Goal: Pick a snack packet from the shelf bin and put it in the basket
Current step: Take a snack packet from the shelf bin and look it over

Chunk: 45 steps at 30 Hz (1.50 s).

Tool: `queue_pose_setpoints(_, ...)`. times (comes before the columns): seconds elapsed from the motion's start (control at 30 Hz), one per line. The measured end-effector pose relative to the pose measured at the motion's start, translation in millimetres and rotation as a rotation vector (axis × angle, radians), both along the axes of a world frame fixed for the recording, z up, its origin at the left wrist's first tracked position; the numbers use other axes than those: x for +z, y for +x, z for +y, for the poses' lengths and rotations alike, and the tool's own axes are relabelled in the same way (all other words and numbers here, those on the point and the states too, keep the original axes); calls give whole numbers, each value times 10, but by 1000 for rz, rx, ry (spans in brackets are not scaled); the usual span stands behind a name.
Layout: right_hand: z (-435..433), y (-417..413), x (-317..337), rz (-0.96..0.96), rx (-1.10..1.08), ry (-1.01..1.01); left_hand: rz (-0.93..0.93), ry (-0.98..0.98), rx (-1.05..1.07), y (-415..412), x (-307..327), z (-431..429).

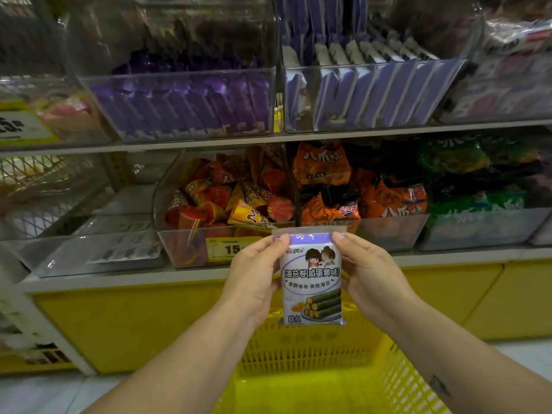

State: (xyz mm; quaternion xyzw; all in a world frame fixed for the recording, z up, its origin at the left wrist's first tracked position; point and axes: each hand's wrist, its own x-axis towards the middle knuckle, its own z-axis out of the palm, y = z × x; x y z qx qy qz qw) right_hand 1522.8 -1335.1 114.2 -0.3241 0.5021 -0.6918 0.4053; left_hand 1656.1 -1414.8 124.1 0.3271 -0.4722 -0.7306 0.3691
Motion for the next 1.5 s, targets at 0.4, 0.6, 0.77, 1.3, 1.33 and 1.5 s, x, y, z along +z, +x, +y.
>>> queue_pose_setpoints(0.4, 13, -95, 99, -6, 53, 88, 17, -12, -15, 1, 99, 41)
queue_pose_setpoints(0.6, 140, -170, 198, 91, 513, 303, 101, 113, 16, 45, 154, -18)
queue_pose_setpoints(0.77, 184, -273, 243, -93, 524, 289, -47, 157, -293, 167, 227, -81)
queue_pose_setpoints(1.3, 167, -282, 302, -351, 505, 216, 15, 99, -569, 248, 238, -111)
queue_pose_setpoints(1.33, 167, -274, 307, -333, 500, 209, -10, 54, -538, 232, 230, -104)
queue_pose_setpoints(1.5, 161, -144, 308, 101, 322, 128, -350, -666, -138, 148, 111, 1)
